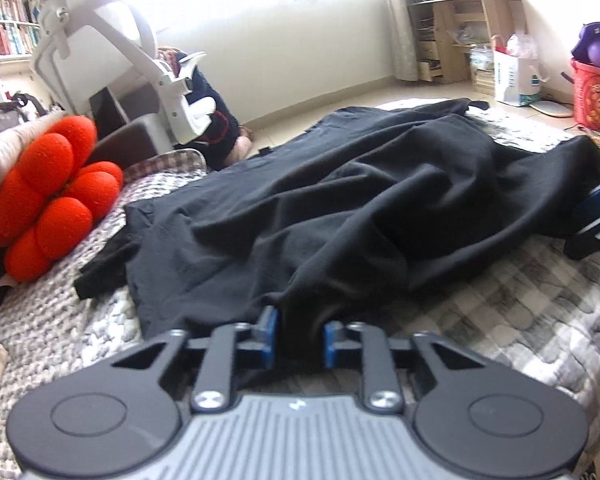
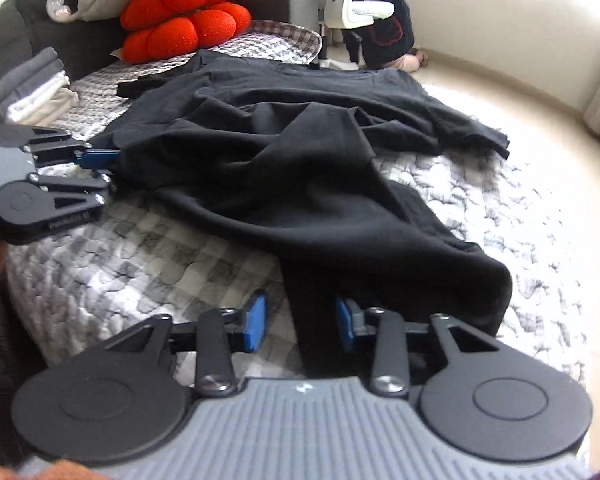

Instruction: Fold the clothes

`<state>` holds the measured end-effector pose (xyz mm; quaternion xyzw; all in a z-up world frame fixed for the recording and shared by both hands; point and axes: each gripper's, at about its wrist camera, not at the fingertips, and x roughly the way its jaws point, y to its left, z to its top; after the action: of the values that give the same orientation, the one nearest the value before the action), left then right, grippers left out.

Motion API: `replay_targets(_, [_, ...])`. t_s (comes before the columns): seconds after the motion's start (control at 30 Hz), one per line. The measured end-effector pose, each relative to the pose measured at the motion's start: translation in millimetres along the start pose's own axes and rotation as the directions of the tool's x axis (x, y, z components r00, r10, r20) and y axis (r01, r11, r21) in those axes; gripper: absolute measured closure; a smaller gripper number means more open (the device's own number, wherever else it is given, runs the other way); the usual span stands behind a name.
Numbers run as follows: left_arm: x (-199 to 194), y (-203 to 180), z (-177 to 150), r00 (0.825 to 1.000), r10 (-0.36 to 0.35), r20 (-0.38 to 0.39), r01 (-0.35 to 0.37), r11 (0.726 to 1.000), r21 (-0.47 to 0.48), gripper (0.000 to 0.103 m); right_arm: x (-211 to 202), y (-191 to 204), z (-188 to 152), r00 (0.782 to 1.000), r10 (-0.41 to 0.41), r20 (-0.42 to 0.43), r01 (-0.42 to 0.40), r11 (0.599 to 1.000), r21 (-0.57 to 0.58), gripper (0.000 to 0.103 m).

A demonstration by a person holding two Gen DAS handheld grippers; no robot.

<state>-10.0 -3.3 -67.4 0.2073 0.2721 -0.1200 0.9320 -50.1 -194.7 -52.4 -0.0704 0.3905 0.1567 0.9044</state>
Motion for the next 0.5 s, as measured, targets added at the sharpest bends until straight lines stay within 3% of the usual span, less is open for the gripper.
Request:
replay_targets(0.17, [-20, 22, 10, 0.995, 0.044, 0.088, -0.033, 0.992, -0.125, 0.093, -1, -6, 2, 0.999, -0.043, 0.016, 0.042, 0.998, 0.052, 0.098])
replay_targets(0.27, [-25, 34, 18, 0.990, 0.073, 0.120, -0.051, 0.984, -0.172, 0.095, -5, -16, 4, 0.997, -0.063, 0.037, 0.058, 0.992, 0.112, 0.099])
replay_targets(0.5, [-6, 45, 51, 0.994, 0.051, 0.100, -0.030, 0.979, -0.203, 0.095, -13, -37, 13, 0.987, -0.118, 0.111, 0.088, 0.965, 0.247, 0.099])
